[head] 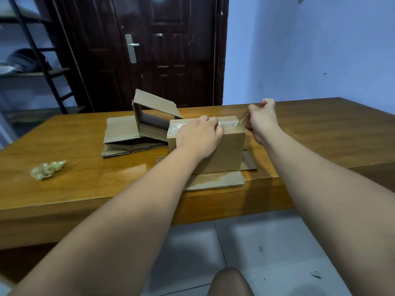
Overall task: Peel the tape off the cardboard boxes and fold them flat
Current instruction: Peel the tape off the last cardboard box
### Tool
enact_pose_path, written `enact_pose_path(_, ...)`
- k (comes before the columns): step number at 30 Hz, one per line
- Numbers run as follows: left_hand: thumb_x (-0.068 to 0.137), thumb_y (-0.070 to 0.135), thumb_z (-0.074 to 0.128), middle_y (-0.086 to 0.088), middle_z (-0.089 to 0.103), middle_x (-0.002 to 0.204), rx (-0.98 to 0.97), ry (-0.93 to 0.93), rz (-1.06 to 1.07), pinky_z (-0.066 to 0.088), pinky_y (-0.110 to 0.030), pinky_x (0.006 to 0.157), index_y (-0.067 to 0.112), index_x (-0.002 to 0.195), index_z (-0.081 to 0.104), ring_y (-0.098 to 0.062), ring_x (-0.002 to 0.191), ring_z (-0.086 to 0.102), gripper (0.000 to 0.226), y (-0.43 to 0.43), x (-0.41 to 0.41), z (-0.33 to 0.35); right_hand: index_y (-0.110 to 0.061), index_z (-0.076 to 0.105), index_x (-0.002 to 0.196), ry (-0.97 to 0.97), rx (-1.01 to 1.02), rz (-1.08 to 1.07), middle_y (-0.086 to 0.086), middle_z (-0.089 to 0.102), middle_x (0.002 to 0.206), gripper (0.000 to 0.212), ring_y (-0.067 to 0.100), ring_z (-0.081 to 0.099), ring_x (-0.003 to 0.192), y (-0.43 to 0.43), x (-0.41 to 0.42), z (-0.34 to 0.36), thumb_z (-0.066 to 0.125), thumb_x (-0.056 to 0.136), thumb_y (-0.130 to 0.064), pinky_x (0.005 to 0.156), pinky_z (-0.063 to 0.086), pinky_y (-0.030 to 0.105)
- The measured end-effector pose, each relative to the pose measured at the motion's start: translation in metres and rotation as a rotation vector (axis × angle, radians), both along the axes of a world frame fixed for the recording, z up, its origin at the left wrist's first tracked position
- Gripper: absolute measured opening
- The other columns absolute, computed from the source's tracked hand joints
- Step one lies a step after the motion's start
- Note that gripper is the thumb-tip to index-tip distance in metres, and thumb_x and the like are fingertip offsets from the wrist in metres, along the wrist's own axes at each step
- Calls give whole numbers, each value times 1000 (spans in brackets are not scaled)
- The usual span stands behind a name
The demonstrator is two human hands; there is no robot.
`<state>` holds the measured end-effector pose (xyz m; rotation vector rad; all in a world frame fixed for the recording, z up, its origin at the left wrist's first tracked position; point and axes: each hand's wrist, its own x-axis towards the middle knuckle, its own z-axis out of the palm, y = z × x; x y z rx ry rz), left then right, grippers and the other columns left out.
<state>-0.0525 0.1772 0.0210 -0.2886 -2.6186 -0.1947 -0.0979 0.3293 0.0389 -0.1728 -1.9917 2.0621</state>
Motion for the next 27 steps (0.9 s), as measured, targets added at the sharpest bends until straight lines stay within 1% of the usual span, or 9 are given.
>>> enact_pose_path(3,101,35,27,-2,58,108,9,-5,-7,46,-31,70,20,123,53,-21,96,57,37,-1,1,0,-19,30,109,69,49,18,4,41,69,27,13,31,51,-6,-1,10,40,90,-3,47,26,26)
enact_pose_path(7,100,38,28,-2,59,108,39,-44,0,52,-35,73,21,123,54,-21,94,58,39,1,0,2,-20,33,107,108,162,53,2,46,69,26,13,37,58,-16,-1,20,41,88,-5,53,30,27)
enact_pose_path(10,97,41,32,-2,59,112,110,-97,13,49,-36,72,23,122,55,-22,95,57,39,1,-2,5,-18,35,104,115,181,72,3,51,67,20,14,40,58,-18,-1,22,40,90,-4,53,32,27)
enact_pose_path(14,93,42,38,0,58,125,188,-180,23,44,-34,74,30,128,53,-26,108,56,41,2,-3,13,-17,37,101,148,258,128,4,53,71,13,14,49,62,-20,5,26,40,95,-6,55,41,23)
enact_pose_path(19,87,59,45,1,63,103,281,-261,97,45,-32,72,31,107,66,-24,97,59,40,8,-4,21,-17,38,98,199,383,270,3,52,70,10,13,48,62,-39,12,30,41,97,-8,60,44,25)
enact_pose_path(21,86,56,50,0,64,104,322,-259,162,42,-31,71,27,109,66,-24,97,60,40,12,-7,23,-16,38,99,204,408,308,2,51,69,8,11,45,60,-45,16,30,41,98,-8,54,42,21)
enact_pose_path(23,89,47,52,-2,64,107,348,-247,223,41,-31,71,26,112,65,-25,98,59,34,15,-10,24,-12,38,101,197,351,322,3,52,70,7,10,46,60,-45,18,30,41,98,-7,52,42,19)
enact_pose_path(25,92,44,50,-3,66,107,381,-246,251,40,-31,69,28,110,67,-26,98,60,30,17,-14,23,-13,41,101,176,299,284,3,55,72,5,12,49,63,-41,16,26,45,98,-13,58,43,23)
enact_pose_path(27,95,44,50,-2,67,101,400,-242,264,40,-32,67,28,105,70,-25,90,59,28,18,-16,22,-17,45,99,148,379,135,2,59,80,4,15,52,70,-36,11,20,45,97,-21,62,42,26)
